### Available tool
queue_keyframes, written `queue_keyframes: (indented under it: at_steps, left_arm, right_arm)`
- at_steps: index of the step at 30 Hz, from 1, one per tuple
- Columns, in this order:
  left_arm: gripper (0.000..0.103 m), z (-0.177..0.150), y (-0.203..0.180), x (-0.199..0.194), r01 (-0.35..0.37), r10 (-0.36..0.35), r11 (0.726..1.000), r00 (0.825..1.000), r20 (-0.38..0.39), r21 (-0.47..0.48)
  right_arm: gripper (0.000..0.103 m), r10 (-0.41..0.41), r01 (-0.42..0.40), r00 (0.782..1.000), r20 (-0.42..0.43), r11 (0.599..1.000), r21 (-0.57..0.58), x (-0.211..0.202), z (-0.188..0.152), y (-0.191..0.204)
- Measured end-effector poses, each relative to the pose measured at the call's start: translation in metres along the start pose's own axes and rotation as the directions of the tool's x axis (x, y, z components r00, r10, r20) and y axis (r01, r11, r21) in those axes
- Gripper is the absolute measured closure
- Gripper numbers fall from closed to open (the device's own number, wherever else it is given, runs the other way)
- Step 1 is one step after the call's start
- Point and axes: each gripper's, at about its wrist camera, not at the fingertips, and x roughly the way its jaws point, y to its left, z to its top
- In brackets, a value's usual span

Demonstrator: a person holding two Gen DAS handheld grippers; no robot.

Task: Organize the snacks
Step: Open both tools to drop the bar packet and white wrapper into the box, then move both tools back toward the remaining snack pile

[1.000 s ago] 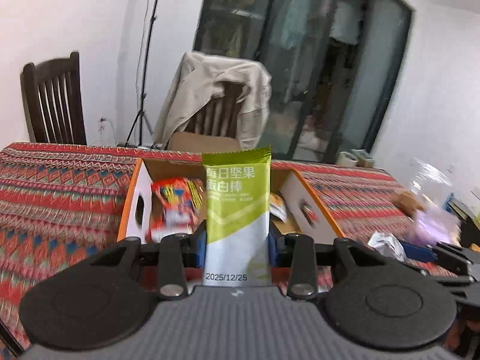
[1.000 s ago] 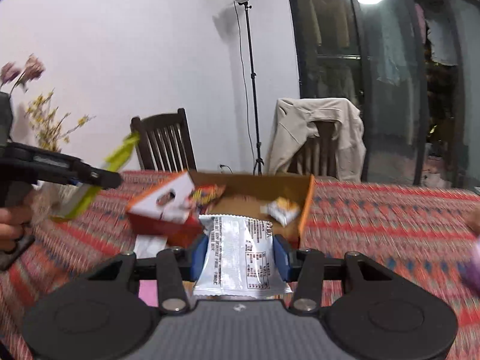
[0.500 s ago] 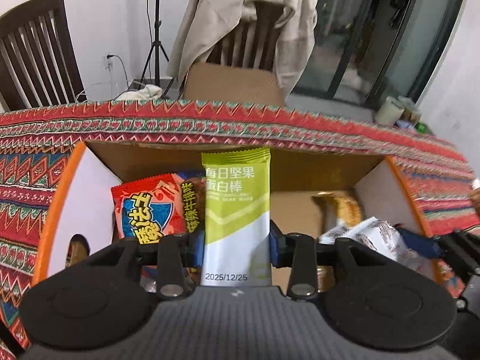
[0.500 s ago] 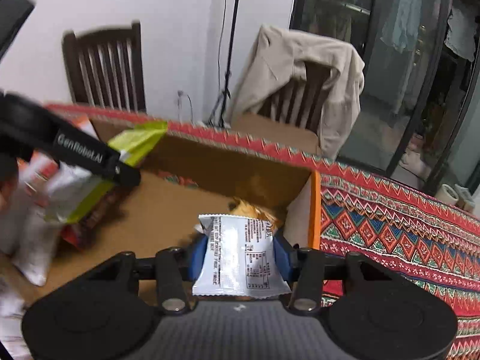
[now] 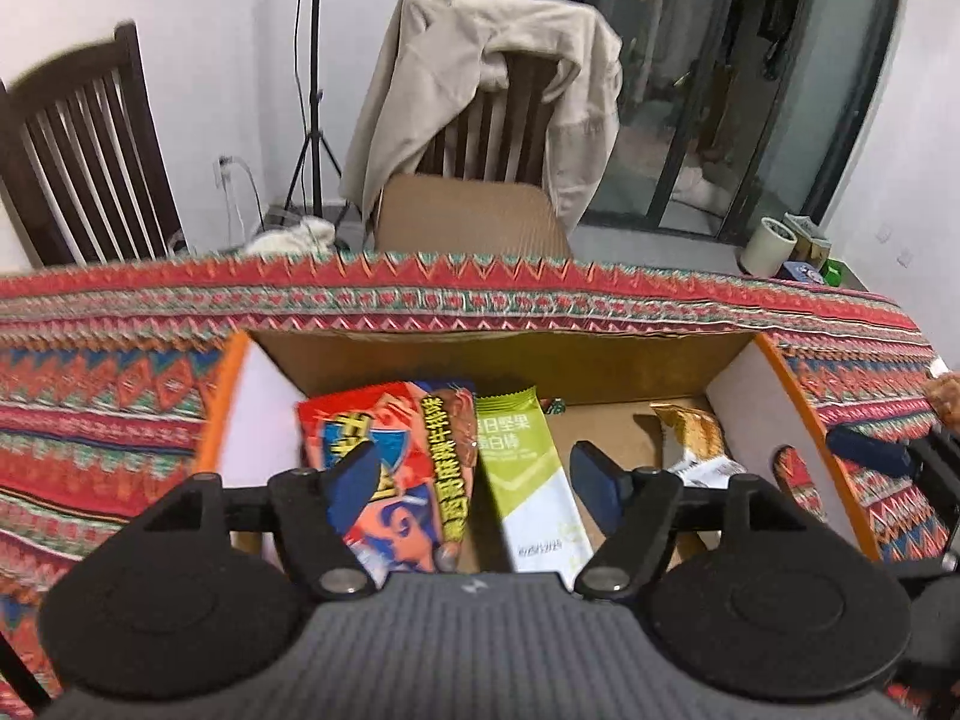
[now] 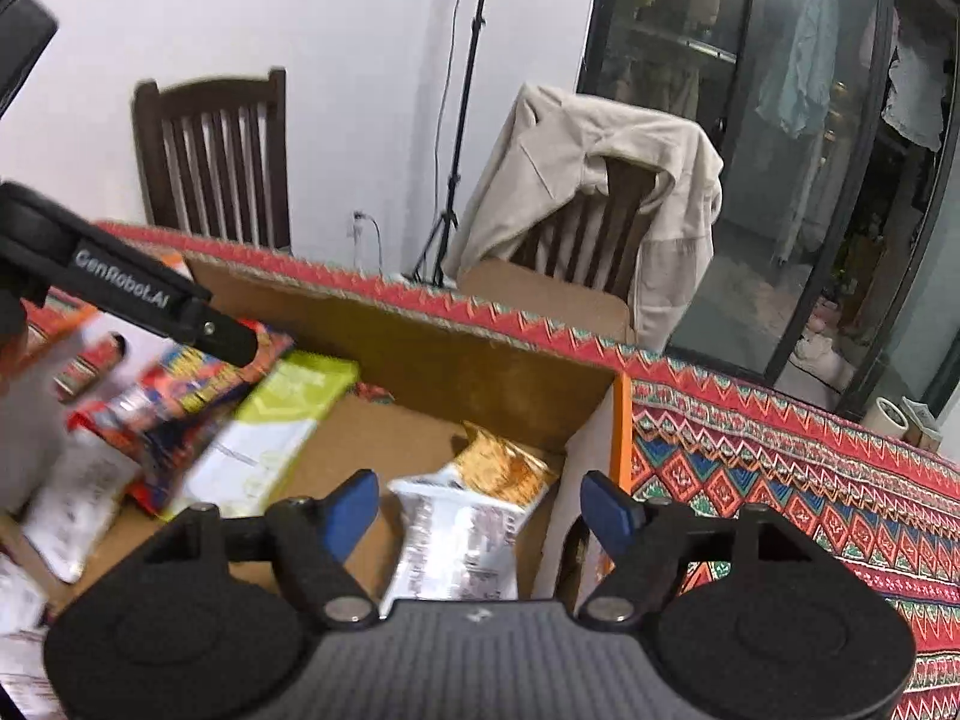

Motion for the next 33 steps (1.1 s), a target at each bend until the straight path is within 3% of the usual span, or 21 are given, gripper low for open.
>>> queue_keyframes:
  at_steps: [3, 7, 12, 16, 21, 24, 28, 32, 33]
  left_arm:
    - [0.025, -0.01, 0.0, -0.037, -0.007, 0.005, 1.0, 0.999, 0.052, 0.025]
    - [0.018, -0.04, 0.003, -0.106, 0.042, -0.05, 0.997, 0.988, 0.144, 0.059]
    - [0.004, -0.097, 0.008, -0.196, 0.054, -0.081, 0.994, 0.956, 0.283, 0.099]
    - [0.002, -0.16, 0.009, -0.25, 0.038, -0.077, 0.992, 0.932, 0.354, 0.118]
    - [0.0, -0.239, -0.003, -0.285, -0.06, 0.001, 0.99, 0.907, 0.421, 0.128]
    - [0.0, -0.277, -0.012, -0.293, -0.092, 0.032, 0.988, 0.91, 0.414, 0.127]
    - [0.0, -0.314, -0.022, -0.297, -0.104, 0.04, 0.986, 0.909, 0.415, 0.133]
    - [0.0, -0.33, -0.026, -0.285, -0.089, 0.056, 0.991, 0.952, 0.302, 0.098]
    - [0.0, -0.332, -0.028, -0.282, -0.097, 0.065, 0.991, 0.955, 0.291, 0.096]
  right_arm:
    - [0.026, 0.012, -0.012, 0.999, 0.037, 1.0, -0.011, -0.027, 0.006, 0.003]
    - [0.024, 0.029, -0.028, 0.994, 0.101, 0.999, -0.016, -0.075, 0.008, 0.007]
    - [0.016, 0.061, -0.059, 0.981, 0.186, 0.998, -0.017, -0.15, -0.009, 0.013]
    - [0.011, 0.086, -0.085, 0.964, 0.251, 0.996, -0.015, -0.214, -0.038, 0.02]
    - [0.004, 0.111, -0.117, 0.946, 0.304, 0.993, 0.001, -0.274, -0.099, 0.029]
    - [0.003, 0.111, -0.123, 0.949, 0.294, 0.992, 0.022, -0.292, -0.141, 0.033]
    - [0.003, 0.04, -0.059, 0.971, 0.235, 0.996, 0.074, -0.302, -0.192, 0.036]
    - [0.003, 0.031, -0.06, 0.973, 0.227, 0.991, 0.122, -0.314, -0.233, 0.036]
    - [0.003, 0.034, -0.065, 0.973, 0.229, 0.989, 0.129, -0.316, -0.241, 0.036]
